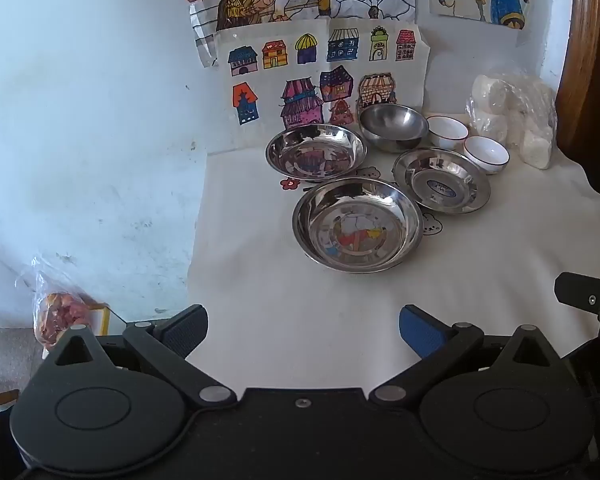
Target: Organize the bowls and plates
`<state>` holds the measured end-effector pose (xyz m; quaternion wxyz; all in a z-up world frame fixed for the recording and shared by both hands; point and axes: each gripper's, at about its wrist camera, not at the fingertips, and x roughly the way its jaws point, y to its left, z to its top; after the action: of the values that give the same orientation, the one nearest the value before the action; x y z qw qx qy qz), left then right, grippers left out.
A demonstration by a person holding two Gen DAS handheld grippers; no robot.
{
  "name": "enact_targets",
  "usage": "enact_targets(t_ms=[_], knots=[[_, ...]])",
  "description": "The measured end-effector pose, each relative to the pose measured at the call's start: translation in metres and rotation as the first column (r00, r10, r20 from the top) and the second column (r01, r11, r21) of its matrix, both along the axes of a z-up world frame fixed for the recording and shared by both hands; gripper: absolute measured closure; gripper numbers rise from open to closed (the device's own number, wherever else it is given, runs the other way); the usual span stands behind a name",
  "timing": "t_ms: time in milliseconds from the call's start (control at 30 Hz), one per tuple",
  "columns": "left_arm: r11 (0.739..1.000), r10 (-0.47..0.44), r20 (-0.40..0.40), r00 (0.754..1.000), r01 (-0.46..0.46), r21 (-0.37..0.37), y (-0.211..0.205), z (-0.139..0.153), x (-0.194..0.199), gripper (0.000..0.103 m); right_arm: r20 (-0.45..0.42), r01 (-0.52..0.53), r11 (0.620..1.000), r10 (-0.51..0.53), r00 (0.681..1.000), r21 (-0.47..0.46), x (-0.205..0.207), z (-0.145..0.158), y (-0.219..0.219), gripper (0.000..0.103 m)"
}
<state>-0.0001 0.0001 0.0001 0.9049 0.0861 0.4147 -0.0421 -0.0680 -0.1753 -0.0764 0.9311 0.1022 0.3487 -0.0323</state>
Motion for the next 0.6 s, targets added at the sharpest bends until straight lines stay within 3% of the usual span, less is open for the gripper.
enact_targets(t_ms=[600], knots=[[1.0, -0.01, -0.011, 1.0, 0.01, -0.003, -0.004, -0.0029, 0.0008, 0.001, -0.006, -0.002, 1.0, 0.002, 1.0, 0.009, -0.0003, -0.0003, 0.0009, 0.0]])
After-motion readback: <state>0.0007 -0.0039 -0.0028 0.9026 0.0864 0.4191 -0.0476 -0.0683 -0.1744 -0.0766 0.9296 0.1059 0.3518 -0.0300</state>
